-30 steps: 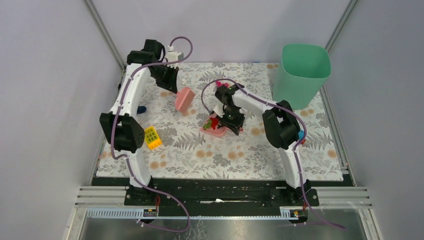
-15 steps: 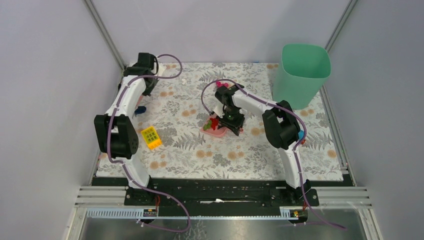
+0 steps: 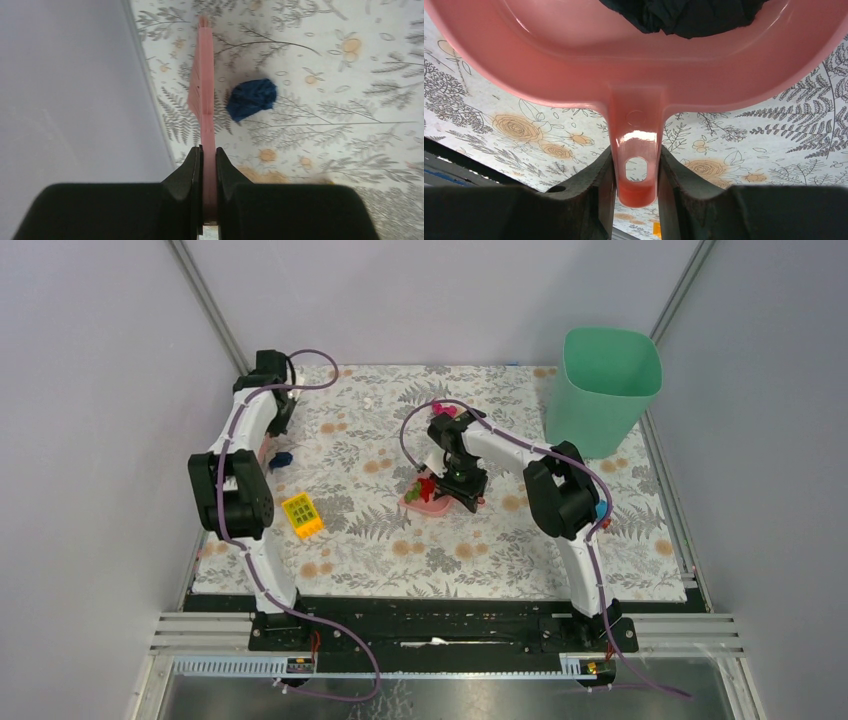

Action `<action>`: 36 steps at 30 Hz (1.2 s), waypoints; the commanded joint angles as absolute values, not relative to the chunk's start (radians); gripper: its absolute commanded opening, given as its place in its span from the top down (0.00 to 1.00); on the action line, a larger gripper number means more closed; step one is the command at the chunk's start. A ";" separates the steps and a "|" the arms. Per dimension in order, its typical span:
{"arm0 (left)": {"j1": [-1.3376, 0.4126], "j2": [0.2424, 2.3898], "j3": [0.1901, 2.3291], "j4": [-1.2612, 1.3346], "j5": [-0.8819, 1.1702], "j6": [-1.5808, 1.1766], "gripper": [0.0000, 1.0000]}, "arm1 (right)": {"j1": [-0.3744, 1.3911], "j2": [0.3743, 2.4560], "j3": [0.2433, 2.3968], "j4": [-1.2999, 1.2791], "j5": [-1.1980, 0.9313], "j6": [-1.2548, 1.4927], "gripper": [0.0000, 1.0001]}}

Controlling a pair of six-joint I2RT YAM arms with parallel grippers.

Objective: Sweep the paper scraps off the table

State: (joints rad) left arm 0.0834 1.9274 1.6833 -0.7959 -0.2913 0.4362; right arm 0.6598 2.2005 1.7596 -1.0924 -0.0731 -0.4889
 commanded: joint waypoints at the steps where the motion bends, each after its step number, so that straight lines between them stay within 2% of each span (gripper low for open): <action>1: 0.075 1.920 1.760 -0.915 -0.147 0.302 1.00 | 0.678 2.167 1.770 -1.135 -0.103 -0.489 1.00; 8: 0.038 1.881 1.759 -1.017 0.109 0.199 1.00 | 0.688 2.188 1.789 -1.135 -0.110 -0.486 1.00; 14: -0.078 1.838 1.715 -1.030 0.238 0.153 1.00 | 0.702 2.199 1.808 -1.134 -0.113 -0.482 1.00; 26: -0.178 1.818 1.674 -1.096 0.709 0.096 1.00 | 0.729 2.211 1.823 -1.139 -0.134 -0.489 1.00; 31: -0.178 1.793 1.671 -1.102 0.732 0.100 1.00 | 0.730 2.207 1.824 -1.129 -0.115 -0.485 1.00; 36: -0.178 1.761 1.679 -1.103 0.656 0.112 1.00 | 0.729 2.181 1.784 -1.114 -0.108 -0.490 1.00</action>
